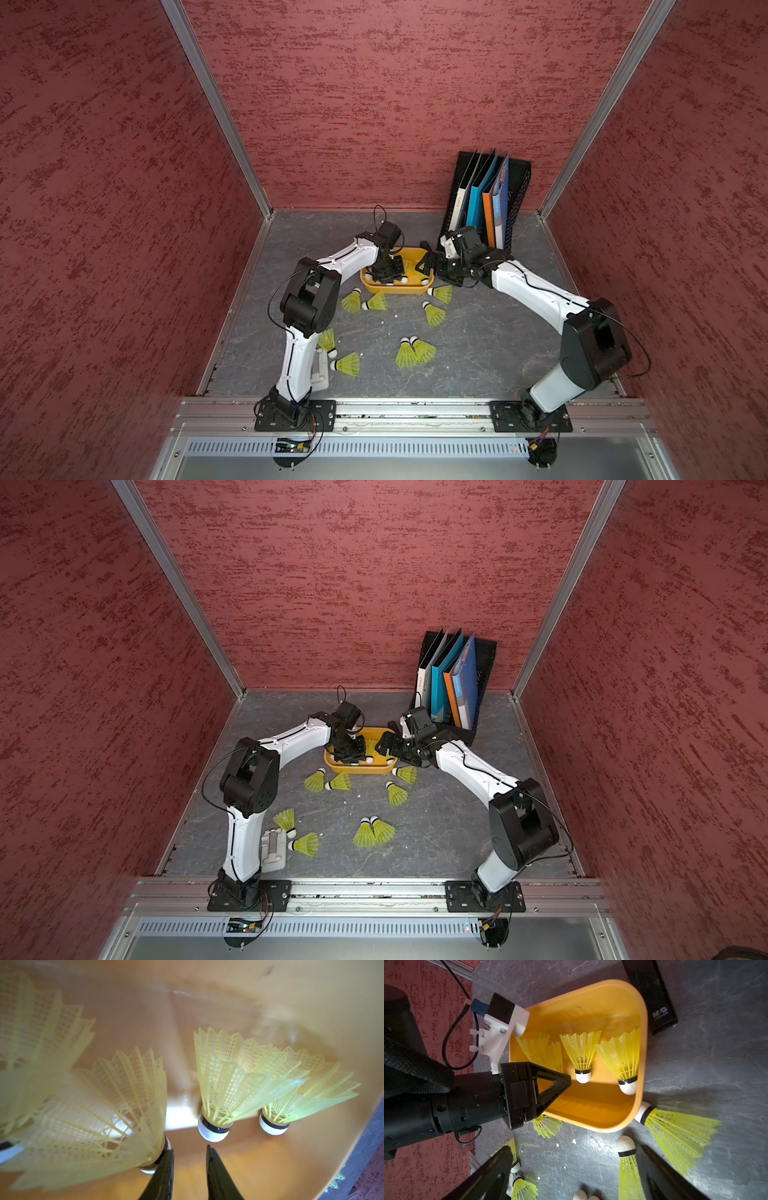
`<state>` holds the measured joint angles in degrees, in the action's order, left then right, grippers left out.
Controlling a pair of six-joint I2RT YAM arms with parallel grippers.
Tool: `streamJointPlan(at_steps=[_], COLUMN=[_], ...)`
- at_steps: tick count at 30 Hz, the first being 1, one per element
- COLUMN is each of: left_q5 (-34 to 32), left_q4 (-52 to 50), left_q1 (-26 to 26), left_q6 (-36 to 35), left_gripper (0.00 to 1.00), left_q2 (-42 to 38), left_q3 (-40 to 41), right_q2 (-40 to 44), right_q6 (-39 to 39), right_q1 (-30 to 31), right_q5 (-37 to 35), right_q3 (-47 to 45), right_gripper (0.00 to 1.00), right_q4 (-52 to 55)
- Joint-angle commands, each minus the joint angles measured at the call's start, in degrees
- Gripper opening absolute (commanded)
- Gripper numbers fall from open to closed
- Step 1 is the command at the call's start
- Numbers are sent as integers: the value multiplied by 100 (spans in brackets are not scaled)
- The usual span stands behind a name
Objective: Put the shuttlecocks into the storage box
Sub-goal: Place the shuttlecock in the storage box.
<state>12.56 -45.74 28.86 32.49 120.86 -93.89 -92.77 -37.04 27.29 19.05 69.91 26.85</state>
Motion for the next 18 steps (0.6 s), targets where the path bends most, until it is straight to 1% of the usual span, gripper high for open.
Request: streamJointPlan(at_steps=[1, 4, 9, 12, 18], left_q5=[-93, -60, -82, -145, -302], left_q4=[-120, -95, -146, -156, -177], left_q1=[5, 111, 219, 117, -279], left_q6=[-172, -182, -82, -41, -59], left_gripper=[30, 30, 34, 35, 36], left_q2=[-101, -222, -565, -760, -998], left_q3=[-118, -130, -73, 117, 391], right_q2=[67, 67, 70, 65, 45], right_q6=[21, 25, 22, 20, 42], right_q1=[23, 25, 31, 27, 38], right_q5=[-52, -63, -66, -66, -56], right_q3=[1, -4, -12, -21, -26], right_gripper=[96, 95, 95, 96, 95], right_q4=[-85, -84, -98, -101, -77])
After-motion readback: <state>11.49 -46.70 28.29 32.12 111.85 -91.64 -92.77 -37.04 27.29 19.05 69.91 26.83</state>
